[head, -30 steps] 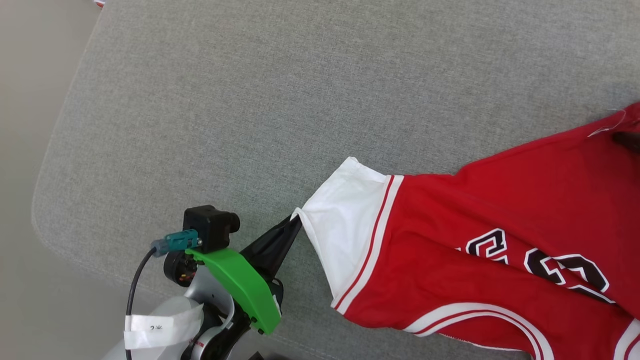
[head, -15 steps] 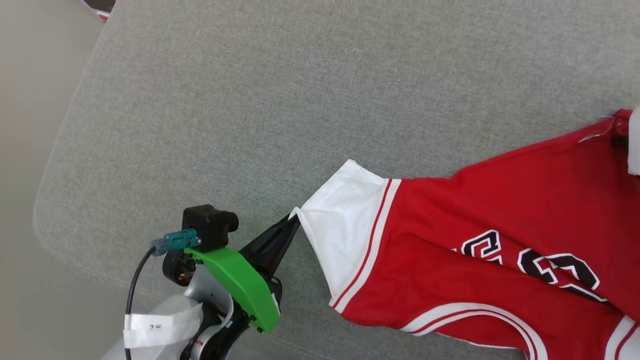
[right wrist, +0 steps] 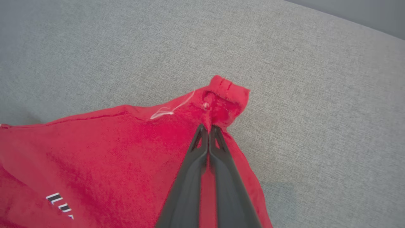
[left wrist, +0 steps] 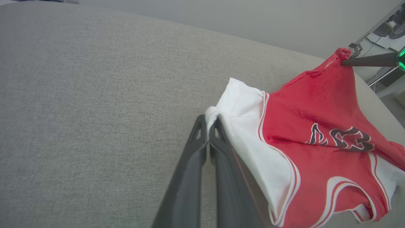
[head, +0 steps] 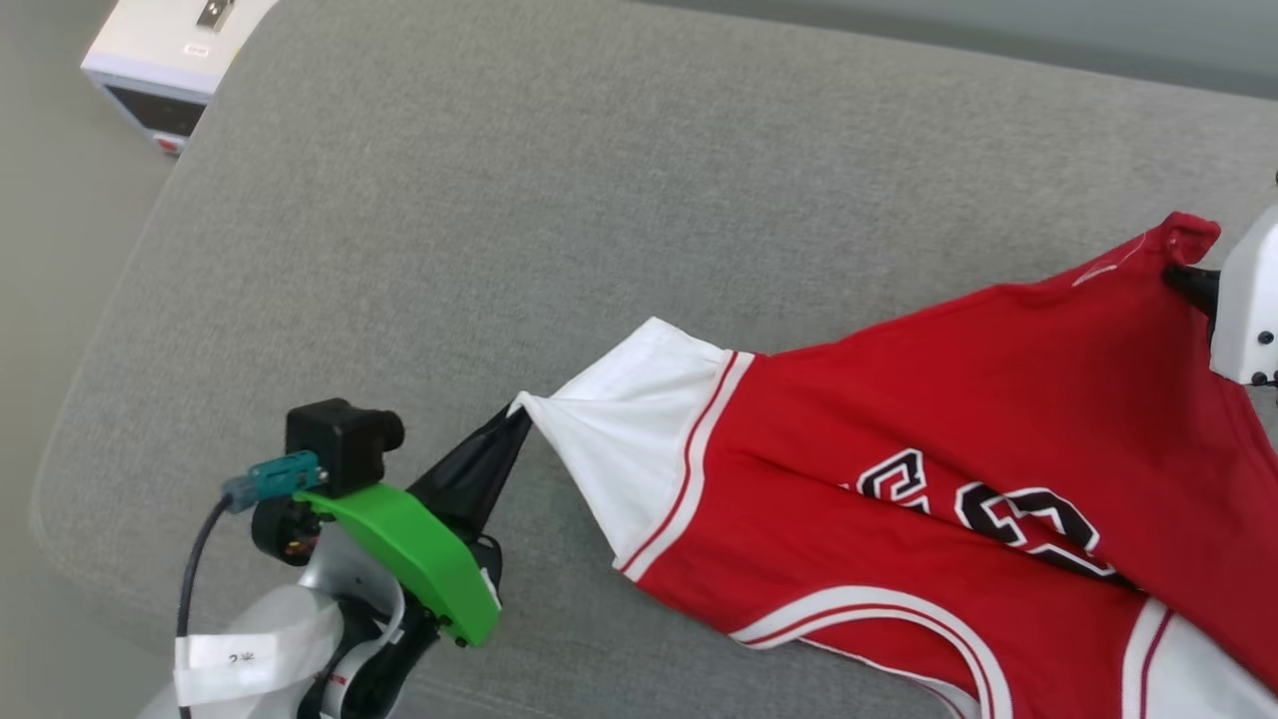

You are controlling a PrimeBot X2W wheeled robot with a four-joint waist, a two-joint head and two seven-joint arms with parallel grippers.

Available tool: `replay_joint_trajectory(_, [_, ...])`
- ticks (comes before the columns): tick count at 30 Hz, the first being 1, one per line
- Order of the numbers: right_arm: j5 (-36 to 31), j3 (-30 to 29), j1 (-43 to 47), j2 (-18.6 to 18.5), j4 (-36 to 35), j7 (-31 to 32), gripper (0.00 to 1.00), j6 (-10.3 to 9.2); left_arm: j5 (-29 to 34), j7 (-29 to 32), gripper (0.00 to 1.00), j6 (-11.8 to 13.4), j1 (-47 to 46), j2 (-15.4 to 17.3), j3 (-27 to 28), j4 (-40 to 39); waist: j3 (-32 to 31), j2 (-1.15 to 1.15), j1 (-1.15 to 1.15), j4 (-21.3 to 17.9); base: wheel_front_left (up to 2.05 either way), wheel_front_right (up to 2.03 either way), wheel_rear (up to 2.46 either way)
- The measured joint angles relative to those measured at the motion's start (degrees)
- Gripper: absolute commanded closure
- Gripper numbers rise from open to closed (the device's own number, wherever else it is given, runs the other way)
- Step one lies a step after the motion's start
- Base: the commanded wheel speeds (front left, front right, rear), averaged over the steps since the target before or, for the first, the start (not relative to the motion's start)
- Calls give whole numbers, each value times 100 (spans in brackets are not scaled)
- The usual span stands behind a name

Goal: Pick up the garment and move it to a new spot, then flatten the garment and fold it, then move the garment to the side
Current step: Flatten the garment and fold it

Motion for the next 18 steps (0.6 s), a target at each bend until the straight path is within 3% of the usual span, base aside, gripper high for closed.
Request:
replay_joint_trajectory(10, [353,8,406,-291,-626,-872,100,0,30,-375,100,311,159,487,576,-454,-647,0,0,-491,0,0,0])
replay_joint_trajectory(18, [459,-213,754,-257,-1289,-1350,100,0,166,-649,100,613,150,898,1172,-1029,-1142,0,0,-868,0,0,0])
